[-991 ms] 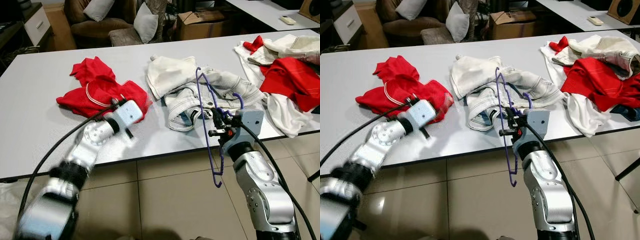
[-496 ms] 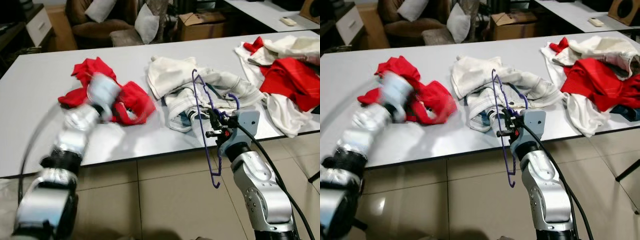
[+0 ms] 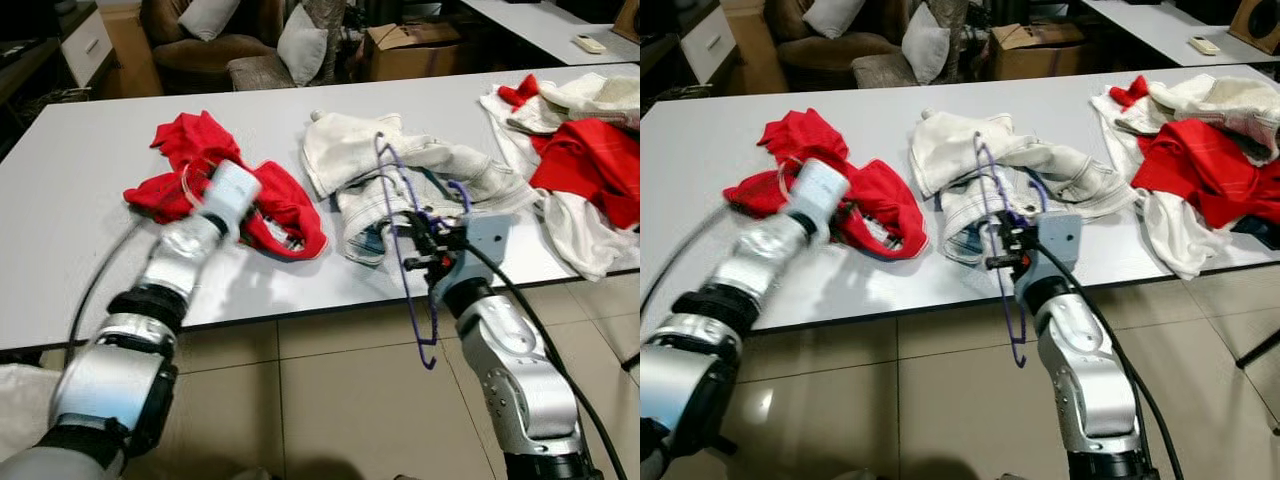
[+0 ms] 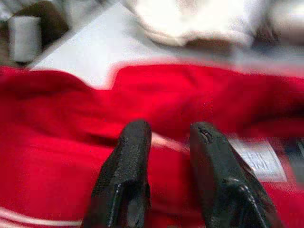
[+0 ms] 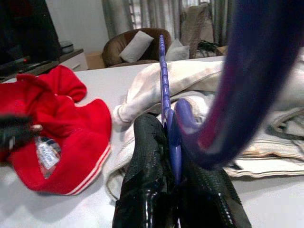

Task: Hang hanger

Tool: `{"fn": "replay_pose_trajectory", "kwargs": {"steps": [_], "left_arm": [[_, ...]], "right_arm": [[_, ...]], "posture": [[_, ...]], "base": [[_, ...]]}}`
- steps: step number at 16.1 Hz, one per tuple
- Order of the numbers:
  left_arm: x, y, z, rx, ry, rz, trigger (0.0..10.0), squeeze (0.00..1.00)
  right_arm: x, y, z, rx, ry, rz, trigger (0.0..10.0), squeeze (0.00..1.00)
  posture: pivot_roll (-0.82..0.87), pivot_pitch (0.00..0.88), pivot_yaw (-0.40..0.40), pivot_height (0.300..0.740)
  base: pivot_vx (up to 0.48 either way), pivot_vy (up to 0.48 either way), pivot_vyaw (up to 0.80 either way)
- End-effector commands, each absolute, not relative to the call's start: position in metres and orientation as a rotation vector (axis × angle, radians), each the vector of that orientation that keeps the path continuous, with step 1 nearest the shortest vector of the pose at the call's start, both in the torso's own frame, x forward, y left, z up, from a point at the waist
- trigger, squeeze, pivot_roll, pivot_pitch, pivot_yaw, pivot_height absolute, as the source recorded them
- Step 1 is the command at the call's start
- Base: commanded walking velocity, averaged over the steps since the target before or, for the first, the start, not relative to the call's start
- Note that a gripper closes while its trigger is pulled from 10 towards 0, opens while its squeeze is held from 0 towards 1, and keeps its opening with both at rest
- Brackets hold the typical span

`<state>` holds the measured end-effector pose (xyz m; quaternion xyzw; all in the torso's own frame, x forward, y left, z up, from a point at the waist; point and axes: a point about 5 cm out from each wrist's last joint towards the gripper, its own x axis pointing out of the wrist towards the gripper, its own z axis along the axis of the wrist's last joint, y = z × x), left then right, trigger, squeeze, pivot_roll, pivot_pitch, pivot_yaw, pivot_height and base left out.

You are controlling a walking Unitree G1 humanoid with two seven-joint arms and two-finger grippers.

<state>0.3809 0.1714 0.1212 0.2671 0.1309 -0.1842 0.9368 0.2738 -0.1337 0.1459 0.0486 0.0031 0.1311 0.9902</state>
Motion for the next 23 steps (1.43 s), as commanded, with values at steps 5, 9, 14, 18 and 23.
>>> {"fn": "replay_pose_trajectory", "kwargs": {"steps": [5, 9, 14, 18, 23], "left_arm": [[0.351, 0.19, 0.073, 0.69, 0.586, -0.605, 10.0, 0.0], [0.33, 0.165, 0.08, 0.383, 0.531, -0.874, 10.0, 0.0], [0.352, 0.159, 0.115, 0.332, 0.244, -0.612, 10.0, 1.0], [0.363, 0.173, 0.158, 0.276, 0.098, -0.438, 10.0, 1.0], [0.372, 0.202, 0.154, 0.283, 0.208, -0.145, 10.0, 1.0]], "right_arm": [[0.27, -0.137, 0.146, 0.088, -0.007, 0.244, 10.0, 0.0], [0.271, -0.133, 0.145, 0.095, 0.0, 0.263, 10.0, 0.0], [0.272, -0.129, 0.144, 0.101, 0.004, 0.28, 10.0, 0.0], [0.269, -0.131, 0.143, 0.109, 0.004, 0.263, 10.0, 0.0], [0.267, -0.132, 0.142, 0.112, 0.003, 0.247, 10.0, 0.0]], "posture": [[-0.1, 0.0, 0.077, 0.74], [-0.07, 0.0, 0.057, 0.74], [-0.06, 0.003, 0.053, 0.74], [-0.07, 0.008, 0.081, 0.74], [-0.08, 0.003, 0.096, 0.74]], "base": [[0.0, 0.0, 0.0], [0.0, 0.0, 0.0], [0.0, 0.0, 0.0], [0.0, 0.0, 0.0], [0.0, 0.0, 0.0]]}}
